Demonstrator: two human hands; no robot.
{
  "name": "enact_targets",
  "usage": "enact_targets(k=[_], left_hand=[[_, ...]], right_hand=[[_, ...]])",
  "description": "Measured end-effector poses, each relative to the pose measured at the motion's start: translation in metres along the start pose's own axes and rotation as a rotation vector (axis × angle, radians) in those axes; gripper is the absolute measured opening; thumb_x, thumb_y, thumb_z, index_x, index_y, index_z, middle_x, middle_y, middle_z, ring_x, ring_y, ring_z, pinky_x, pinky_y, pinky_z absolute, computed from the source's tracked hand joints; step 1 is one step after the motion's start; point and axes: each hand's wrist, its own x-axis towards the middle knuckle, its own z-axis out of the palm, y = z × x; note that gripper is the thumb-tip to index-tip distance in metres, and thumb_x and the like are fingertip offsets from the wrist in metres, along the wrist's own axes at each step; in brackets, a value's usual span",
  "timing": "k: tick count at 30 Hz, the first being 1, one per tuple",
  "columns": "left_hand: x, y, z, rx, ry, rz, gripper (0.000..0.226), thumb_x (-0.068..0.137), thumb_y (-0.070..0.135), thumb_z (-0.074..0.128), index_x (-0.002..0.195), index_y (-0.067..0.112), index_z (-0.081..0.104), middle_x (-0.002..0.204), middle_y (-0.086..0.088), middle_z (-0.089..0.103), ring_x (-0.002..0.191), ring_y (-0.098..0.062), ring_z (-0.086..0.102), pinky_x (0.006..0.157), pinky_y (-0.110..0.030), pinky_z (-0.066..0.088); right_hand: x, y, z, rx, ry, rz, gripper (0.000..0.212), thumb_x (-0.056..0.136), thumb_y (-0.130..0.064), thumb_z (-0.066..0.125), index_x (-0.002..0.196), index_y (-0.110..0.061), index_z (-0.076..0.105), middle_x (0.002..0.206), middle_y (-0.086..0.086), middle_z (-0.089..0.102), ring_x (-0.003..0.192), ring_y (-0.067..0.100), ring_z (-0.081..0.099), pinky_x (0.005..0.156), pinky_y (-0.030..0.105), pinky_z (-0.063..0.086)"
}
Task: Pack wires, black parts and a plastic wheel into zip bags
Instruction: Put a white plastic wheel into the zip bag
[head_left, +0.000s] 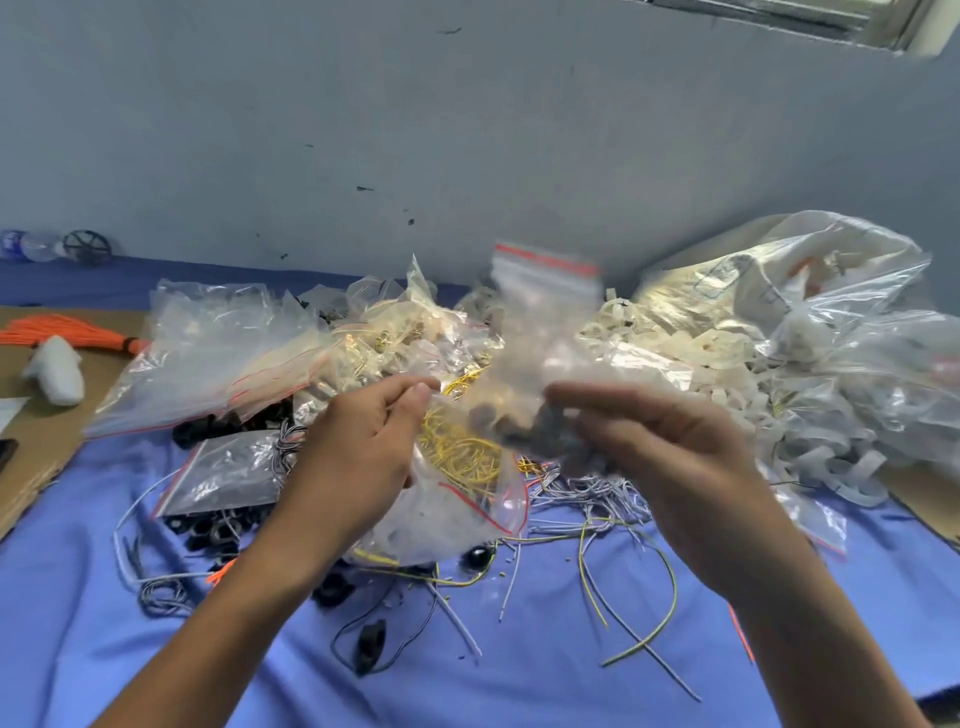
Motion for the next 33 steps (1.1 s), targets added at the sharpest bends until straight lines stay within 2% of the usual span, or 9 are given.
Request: enact_targets(k=[5,10,13,17,20,23,29,31,33], left_hand=[[-0.002,0.003,-0.001,0.048,0.002,-0.01,0.031,0.092,0.015,0.055,0.064,0.023,0.066,0.047,0.004,0.057,0.04,-0.008,0.05,0.05,-0.038,0.047],[-0.016,0.009,-0.003,0.169,-0.041,0.105,0.024,0.102,0.035,0.048,0.116,0.032,0.068,0.065,0.009,0.062,0.068,-0.022,0.062,0.066,-0.034,0.051],[-0.017,0.012,-0.01,0.19,-0.055,0.148,0.026,0.103,0.034,0.05,0.121,0.03,0.068,0.086,0.003,0.072,0.081,-0.026,0.067,0.07,-0.034,0.05],[-0.021,0.015,-0.014,0.241,-0.11,0.186,0.028,0.101,0.035,0.051,0.122,0.031,0.069,0.092,0.028,0.062,0.078,-0.01,0.064,0.069,-0.026,0.044],[-0.02,0.015,-0.016,0.246,-0.129,0.186,0.028,0.101,0.036,0.051,0.121,0.031,0.069,0.102,0.014,0.074,0.097,-0.009,0.067,0.086,-0.029,0.049],[-0.017,0.019,-0.02,0.261,-0.118,0.201,0.031,0.1,0.043,0.046,0.118,0.033,0.07,0.109,0.012,0.074,0.102,-0.012,0.066,0.089,-0.033,0.049],[-0.025,0.03,-0.01,0.357,-0.188,0.271,0.024,0.101,0.034,0.051,0.116,0.033,0.07,0.108,0.006,0.074,0.099,-0.016,0.067,0.086,-0.032,0.047],[-0.026,0.028,-0.014,0.319,-0.193,0.257,0.024,0.101,0.039,0.049,0.111,0.034,0.07,0.1,0.01,0.074,0.093,-0.014,0.066,0.083,-0.031,0.046],[-0.027,0.028,-0.019,0.3,-0.204,0.261,0.031,0.095,0.045,0.044,0.108,0.035,0.07,0.095,0.012,0.073,0.09,-0.012,0.066,0.081,-0.03,0.047]], right_hand=[[-0.007,0.013,0.044,-0.588,-0.256,-0.073,0.021,0.098,-0.012,0.057,0.112,-0.015,0.072,0.105,-0.008,0.067,0.094,0.009,0.064,0.082,0.033,0.051],[0.018,0.025,0.077,-0.917,-0.505,-0.107,0.017,0.091,-0.001,0.046,0.078,-0.01,0.051,0.081,0.01,0.057,0.076,0.032,0.051,0.067,0.043,0.043],[0.036,0.03,0.086,-1.107,-0.655,-0.047,0.014,0.085,0.005,0.045,0.084,-0.007,0.053,0.097,0.022,0.06,0.081,0.033,0.05,0.067,0.037,0.036],[0.038,0.034,0.092,-1.287,-0.833,0.071,0.019,0.089,-0.001,0.049,0.101,-0.001,0.063,0.107,0.024,0.063,0.076,0.028,0.043,0.06,0.029,0.035],[0.035,0.03,0.093,-1.31,-0.837,-0.193,0.022,0.091,-0.004,0.049,0.104,0.004,0.065,0.099,0.027,0.066,0.07,0.031,0.051,0.051,0.022,0.022],[0.033,0.011,0.098,-1.188,-0.867,-0.403,0.005,0.058,0.014,0.063,0.061,0.011,0.063,0.057,0.025,0.061,0.046,0.027,0.051,0.049,0.023,0.023],[0.048,0.011,0.103,-1.508,-0.864,0.279,0.045,0.1,-0.021,0.048,0.142,-0.006,0.045,0.146,0.015,0.045,0.129,0.032,0.043,0.104,0.034,0.033],[0.052,0.026,0.119,-1.737,-0.806,0.315,0.045,0.101,-0.019,0.048,0.144,-0.008,0.04,0.145,0.013,0.044,0.133,0.027,0.041,0.1,0.029,0.037],[0.05,0.036,0.138,-1.732,-0.742,0.718,0.031,0.1,-0.004,0.043,0.129,-0.004,0.053,0.118,0.014,0.058,0.117,0.015,0.054,0.089,0.016,0.041]])
